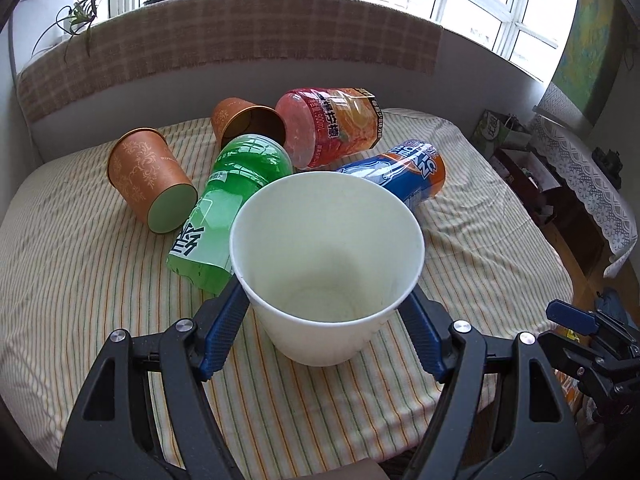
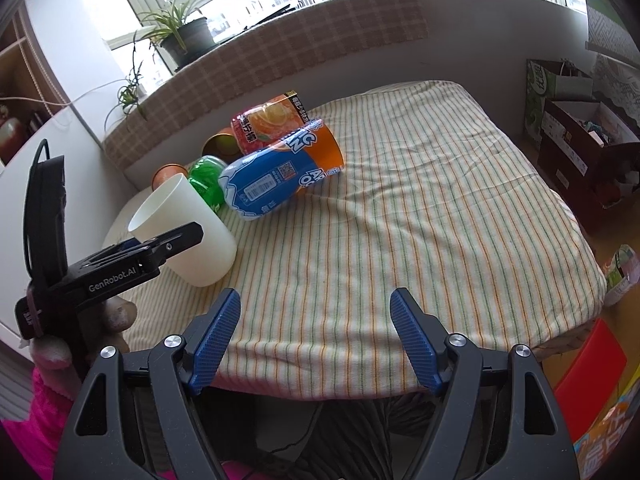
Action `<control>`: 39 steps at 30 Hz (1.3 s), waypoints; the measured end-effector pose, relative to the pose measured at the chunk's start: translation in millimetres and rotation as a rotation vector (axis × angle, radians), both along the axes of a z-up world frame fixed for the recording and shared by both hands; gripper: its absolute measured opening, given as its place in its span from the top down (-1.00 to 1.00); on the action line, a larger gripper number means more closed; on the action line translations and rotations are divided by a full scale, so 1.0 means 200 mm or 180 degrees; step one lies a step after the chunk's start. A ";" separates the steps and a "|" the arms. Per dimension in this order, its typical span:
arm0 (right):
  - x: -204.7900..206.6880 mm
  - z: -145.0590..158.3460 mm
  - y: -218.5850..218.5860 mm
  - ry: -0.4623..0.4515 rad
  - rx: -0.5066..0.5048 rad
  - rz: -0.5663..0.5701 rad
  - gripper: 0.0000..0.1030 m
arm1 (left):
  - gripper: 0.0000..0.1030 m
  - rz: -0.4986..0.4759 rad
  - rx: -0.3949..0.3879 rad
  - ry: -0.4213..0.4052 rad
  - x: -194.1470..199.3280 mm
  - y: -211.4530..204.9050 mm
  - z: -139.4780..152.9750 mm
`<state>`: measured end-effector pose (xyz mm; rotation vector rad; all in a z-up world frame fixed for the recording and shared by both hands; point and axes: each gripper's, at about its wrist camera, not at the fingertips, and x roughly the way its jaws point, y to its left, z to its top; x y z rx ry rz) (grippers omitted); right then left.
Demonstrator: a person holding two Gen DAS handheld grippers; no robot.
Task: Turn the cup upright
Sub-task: 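Lower the white cup upright onto the bed with the left gripper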
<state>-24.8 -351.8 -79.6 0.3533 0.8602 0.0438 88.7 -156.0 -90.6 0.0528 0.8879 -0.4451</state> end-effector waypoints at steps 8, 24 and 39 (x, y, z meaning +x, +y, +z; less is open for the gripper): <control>0.01 0.01 0.01 -0.0015 -0.0009 0.0015 -0.49 | -0.49 -0.0045 -0.0035 0.0059 -0.01 0.01 -0.01; 0.01 0.02 0.02 -0.0028 -0.0015 0.0039 -0.49 | -0.65 -0.0128 -0.0151 0.0207 -0.02 0.02 -0.01; 0.02 0.13 0.13 -0.0298 -0.0335 0.0114 -0.49 | -0.65 0.0211 -0.0198 0.0071 -0.17 0.28 0.07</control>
